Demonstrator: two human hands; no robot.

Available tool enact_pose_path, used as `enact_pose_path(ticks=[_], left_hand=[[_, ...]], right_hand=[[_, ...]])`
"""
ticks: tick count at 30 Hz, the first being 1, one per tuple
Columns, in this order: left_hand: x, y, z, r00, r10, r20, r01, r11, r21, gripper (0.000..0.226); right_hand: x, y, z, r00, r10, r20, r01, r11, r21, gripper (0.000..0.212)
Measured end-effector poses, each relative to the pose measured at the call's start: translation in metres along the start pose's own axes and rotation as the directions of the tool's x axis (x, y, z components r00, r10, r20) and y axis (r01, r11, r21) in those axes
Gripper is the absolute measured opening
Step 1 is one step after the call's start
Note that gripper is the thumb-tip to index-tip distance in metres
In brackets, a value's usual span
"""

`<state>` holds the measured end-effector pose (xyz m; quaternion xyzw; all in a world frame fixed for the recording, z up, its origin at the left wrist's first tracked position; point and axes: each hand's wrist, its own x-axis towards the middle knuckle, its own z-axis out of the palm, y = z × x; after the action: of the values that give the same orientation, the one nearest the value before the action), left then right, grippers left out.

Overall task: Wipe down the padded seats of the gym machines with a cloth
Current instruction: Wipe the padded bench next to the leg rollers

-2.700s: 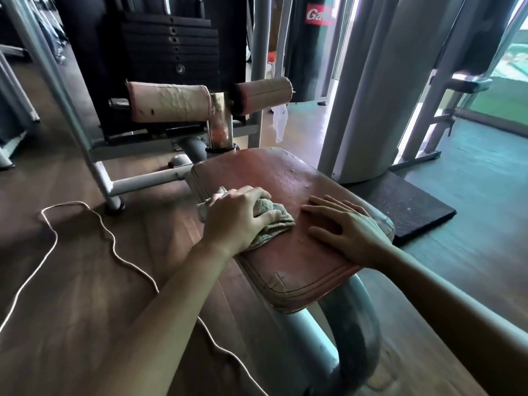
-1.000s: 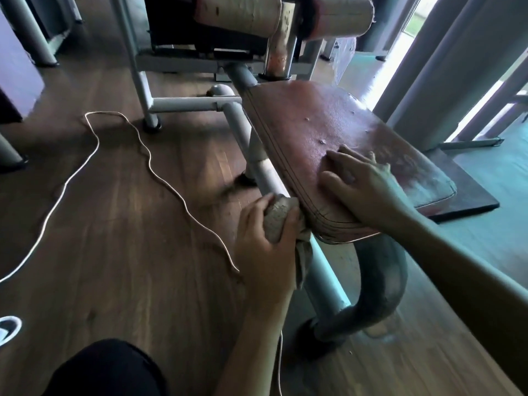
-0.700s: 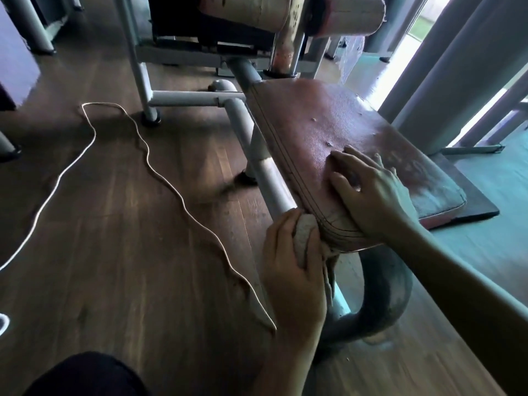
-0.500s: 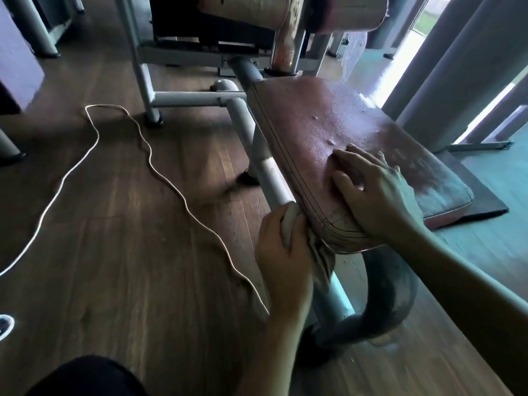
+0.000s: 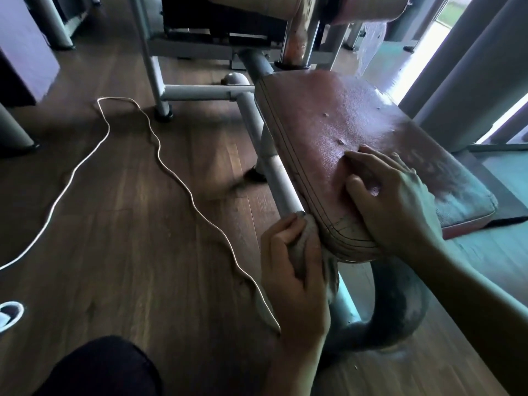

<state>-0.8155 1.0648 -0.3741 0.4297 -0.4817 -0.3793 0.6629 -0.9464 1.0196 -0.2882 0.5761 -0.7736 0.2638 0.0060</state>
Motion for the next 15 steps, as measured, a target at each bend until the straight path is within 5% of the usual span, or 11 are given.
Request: enact_pose_path(ticks=[15], left_hand=[[0.053, -0.021, 0.014, 0.996, -0.033, -0.077, 0.03, 0.999, -0.045, 0.003]], right_hand=[[0.0, -0.002, 0.003, 0.999, -0.01, -0.035, 0.01, 1.0, -0.001, 0.06]])
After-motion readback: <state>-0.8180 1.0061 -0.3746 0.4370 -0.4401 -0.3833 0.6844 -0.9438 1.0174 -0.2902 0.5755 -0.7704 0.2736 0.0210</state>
